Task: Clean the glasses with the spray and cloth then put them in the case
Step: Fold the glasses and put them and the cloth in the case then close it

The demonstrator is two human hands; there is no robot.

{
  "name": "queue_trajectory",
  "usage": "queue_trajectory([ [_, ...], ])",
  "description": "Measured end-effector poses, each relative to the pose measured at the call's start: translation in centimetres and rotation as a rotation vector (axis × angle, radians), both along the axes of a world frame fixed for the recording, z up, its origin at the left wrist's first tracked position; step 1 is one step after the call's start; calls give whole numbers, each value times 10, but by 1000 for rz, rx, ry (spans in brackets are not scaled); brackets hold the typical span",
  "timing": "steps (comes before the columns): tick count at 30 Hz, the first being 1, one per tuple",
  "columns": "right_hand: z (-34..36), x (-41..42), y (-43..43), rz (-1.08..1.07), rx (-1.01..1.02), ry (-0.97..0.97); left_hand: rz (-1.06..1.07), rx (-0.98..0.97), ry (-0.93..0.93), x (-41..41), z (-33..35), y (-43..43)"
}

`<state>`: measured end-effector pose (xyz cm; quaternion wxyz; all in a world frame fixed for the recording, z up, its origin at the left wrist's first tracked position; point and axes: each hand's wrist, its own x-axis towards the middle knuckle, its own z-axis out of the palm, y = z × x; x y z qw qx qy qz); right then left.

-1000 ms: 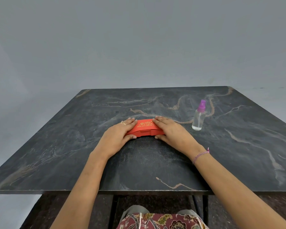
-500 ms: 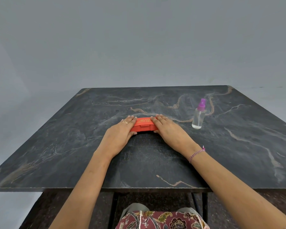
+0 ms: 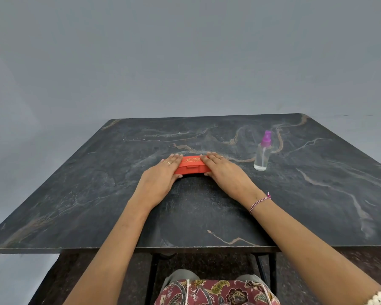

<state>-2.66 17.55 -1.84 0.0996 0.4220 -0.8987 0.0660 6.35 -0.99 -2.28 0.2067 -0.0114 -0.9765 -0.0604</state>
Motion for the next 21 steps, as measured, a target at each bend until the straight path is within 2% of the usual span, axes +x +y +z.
queue_trajectory([
  [5,2,0,2,-33,62,15,37,-80,-67,-8,-3,4],
  [14,-1,-3,1,-33,-1,-113,80,-32,-181,-18,-7,9],
  [21,4,-5,7,-26,-61,-110,101,-35,-123,-16,-1,13],
])
